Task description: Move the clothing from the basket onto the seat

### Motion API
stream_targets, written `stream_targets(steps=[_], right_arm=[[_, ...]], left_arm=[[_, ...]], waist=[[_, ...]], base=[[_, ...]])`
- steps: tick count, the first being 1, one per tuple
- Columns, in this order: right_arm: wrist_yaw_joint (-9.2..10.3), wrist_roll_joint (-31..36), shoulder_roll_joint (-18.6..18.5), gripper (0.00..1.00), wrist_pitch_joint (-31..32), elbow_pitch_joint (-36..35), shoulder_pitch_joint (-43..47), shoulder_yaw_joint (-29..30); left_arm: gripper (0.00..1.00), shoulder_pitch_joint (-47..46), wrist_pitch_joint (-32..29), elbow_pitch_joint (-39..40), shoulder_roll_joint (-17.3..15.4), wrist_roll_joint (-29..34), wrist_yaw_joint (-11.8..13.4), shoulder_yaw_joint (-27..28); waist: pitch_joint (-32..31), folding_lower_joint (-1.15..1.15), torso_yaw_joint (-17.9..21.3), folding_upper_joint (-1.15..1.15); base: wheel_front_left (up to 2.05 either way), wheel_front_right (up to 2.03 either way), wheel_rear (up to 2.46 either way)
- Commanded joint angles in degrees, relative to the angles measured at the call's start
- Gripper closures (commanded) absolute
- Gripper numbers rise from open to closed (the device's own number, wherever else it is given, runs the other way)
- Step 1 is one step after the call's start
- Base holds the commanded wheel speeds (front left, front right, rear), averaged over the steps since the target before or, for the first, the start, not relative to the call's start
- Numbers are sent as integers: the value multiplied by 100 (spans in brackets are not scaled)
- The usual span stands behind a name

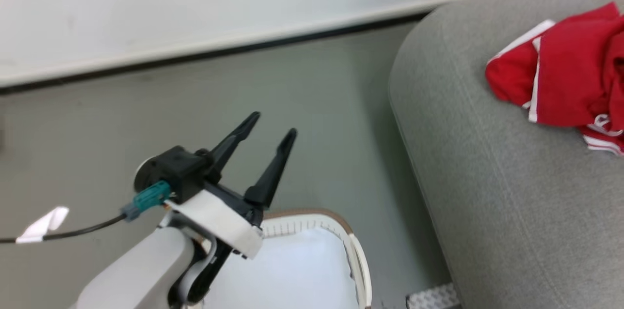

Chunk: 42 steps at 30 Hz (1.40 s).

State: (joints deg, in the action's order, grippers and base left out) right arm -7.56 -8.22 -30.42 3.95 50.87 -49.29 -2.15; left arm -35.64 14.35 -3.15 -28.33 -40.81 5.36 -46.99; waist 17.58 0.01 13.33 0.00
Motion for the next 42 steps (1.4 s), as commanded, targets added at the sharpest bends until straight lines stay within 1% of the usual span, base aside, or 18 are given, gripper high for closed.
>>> stream_targets(steps=[1, 4, 7, 9, 11, 13, 17, 22, 27, 32, 37, 42], right_arm=[[16, -133, -80, 0, -47, -133, 146, -67], [16, -359, -158, 0, -68, -490, 318, -228], [16, -536, -150, 0, -97, -929, 515, -330], [16, -681, -97, 0, -91, -1253, 692, -374], [16, -780, -75, 0, -61, -1610, 912, -403], [16, -872, -50, 0, -30, -1988, 1136, -392], [16, -1027, 104, 0, 2, -2748, 1608, -305], [16, -1044, 519, 0, -33, -3651, 2299, -59], [16, -942, 1078, 0, -191, -4408, 3117, 2], [16, -942, 1703, 0, -591, -4785, 3853, -77], [16, -843, 2099, 0, -1140, -4695, 4291, -331], [16, -698, 2298, 0, -1581, -4438, 4511, -488]], left_arm=[[0, 171, 38, -12, -52, -66, 53, 78], [0, 403, 70, -6, -63, -161, 166, 313], [0, 660, 77, 5, -85, -203, 288, 581], [0, 845, 78, 20, -71, -236, 425, 825], [0, 1060, 79, 125, 4, -273, 517, 1103], [0, 1288, 78, 199, 2, -199, 598, 1390], [0, 1740, 78, 321, 15, -38, 777, 1874], [0, 2299, 79, 405, 97, 56, 870, 2388], [0, 2779, 80, 400, 314, 209, 786, 2810], [0, 3152, 80, 262, 565, 456, 638, 3136], [0, 3459, 80, 116, 877, 771, 436, 3392], [0, 3653, 80, -21, 1240, 1155, 185, 3613]], waist=[[-409, -1, -83, 0], [-720, -1, -166, 0], [-993, -1, -261, 0], [-1152, -1, -335, 0], [-1288, -1, -421, 0], [-1402, -1, -499, 0], [-1570, -1, -625, 0], [-1715, -1, -733, 0], [-1789, -1, -826, 0], [-1819, -1, -888, 0], [-1837, -1, -888, 0], [-1828, -1, -878, 0]], base=[[0, 0, 0], [0, 0, 0], [0, 0, 0], [0, 0, 0], [0, 0, 0], [0, 0, 0], [0, 0, 0], [0, 0, 0], [0, 0, 0], [0, 0, 0], [0, 0, 0], [0, 0, 0]])
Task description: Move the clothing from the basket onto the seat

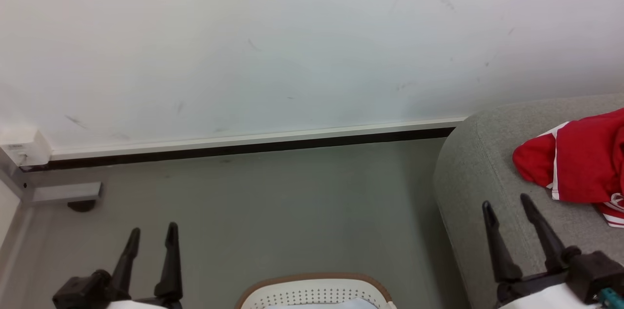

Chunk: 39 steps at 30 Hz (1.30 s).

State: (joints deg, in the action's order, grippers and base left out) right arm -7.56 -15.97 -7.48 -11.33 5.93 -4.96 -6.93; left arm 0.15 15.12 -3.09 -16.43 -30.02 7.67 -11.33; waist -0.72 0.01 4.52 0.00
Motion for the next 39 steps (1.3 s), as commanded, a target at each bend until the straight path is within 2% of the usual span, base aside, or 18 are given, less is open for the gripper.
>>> stream_targets(steps=[1, 8, 19, 39], right_arm=[[16, 143, 30, 0, -113, 121, 97, -30], [16, 91, 342, 0, -341, 523, 68, -1], [16, 97, 453, 0, -387, 756, -154, -90], [16, 45, 467, 0, -378, 765, -153, -173]], left_arm=[[0, 94, 3, -72, 111, 165, -106, 119], [0, 196, 3, -286, 569, 748, -454, 448], [0, 102, 3, -505, 921, 1224, -932, 878], [0, 43, 4, -584, 1177, 1607, -1269, 1253]], waist=[[6, -1, 8, 0], [30, -1, 20, 0], [39, -1, -25, 0], [51, -1, -17, 0]], base=[[0, 0, 0], [0, 0, 0], [0, 0, 0], [0, 0, 0]])
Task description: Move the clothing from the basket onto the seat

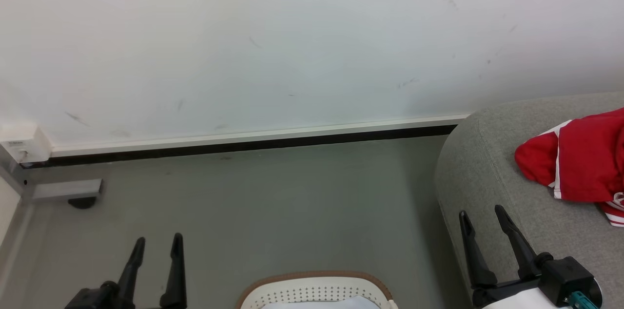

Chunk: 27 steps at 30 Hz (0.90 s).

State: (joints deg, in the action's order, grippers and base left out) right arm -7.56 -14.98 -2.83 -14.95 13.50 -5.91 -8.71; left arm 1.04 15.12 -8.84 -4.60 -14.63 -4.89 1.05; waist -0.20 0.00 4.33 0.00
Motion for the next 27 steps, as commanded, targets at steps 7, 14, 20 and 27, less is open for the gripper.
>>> stream_targets(steps=[7, 14, 20, 27], right_arm=[[0, -32, 0, 100, 0, -8, 3, 3], [1, -608, -26, 100, 101, 4, 83, 49], [1, -1282, -84, 100, 235, 33, 41, 117], [2, -1999, -141, 100, 363, 45, 9, 177]], left_arm=[[100, -2, 0, -22, 33, 53, -71, 32], [100, -98, -214, -204, 54, -483, -84, 129], [100, -148, -369, -212, 64, -1114, -98, 150], [100, -192, -530, -180, 74, -1785, -72, 172]], waist=[[0, 0, 4, 0], [0, 0, -15, 0], [0, 0, -36, 0], [1, 0, -60, 0]], base=[[0, 0, 0], [0, 0, 0], [0, 0, 0], [0, 0, 0]])
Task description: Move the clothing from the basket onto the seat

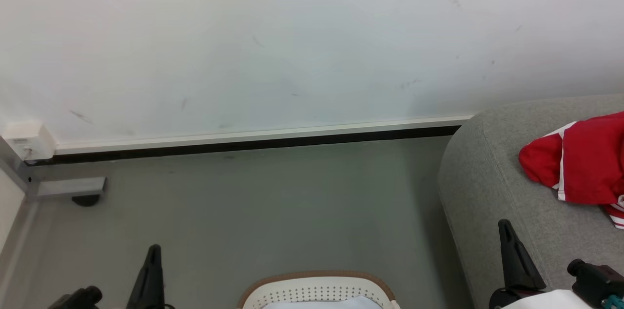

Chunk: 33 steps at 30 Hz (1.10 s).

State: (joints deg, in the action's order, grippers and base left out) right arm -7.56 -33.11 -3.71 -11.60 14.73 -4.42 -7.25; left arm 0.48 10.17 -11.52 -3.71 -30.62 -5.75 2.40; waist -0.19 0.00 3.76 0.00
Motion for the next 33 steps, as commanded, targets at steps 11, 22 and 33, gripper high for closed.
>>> stream_targets(steps=[11, 22, 33], right_arm=[[3, -1213, -143, 100, 199, -83, -169, 108], [4, -2134, -229, 100, 340, -94, -193, 159], [6, -2970, -323, 100, 451, -106, -208, 192]], left_arm=[[100, -211, -282, 131, 0, -1132, 58, 89], [100, -286, -508, 145, 11, -1982, 81, 144], [100, -353, -719, 145, 21, -2729, 101, 197]], waist=[[1, 0, -40, 0], [3, 0, -79, 0], [4, 0, -117, 0]], base=[[0, 0, 0], [0, 0, 0], [0, 0, 0]])
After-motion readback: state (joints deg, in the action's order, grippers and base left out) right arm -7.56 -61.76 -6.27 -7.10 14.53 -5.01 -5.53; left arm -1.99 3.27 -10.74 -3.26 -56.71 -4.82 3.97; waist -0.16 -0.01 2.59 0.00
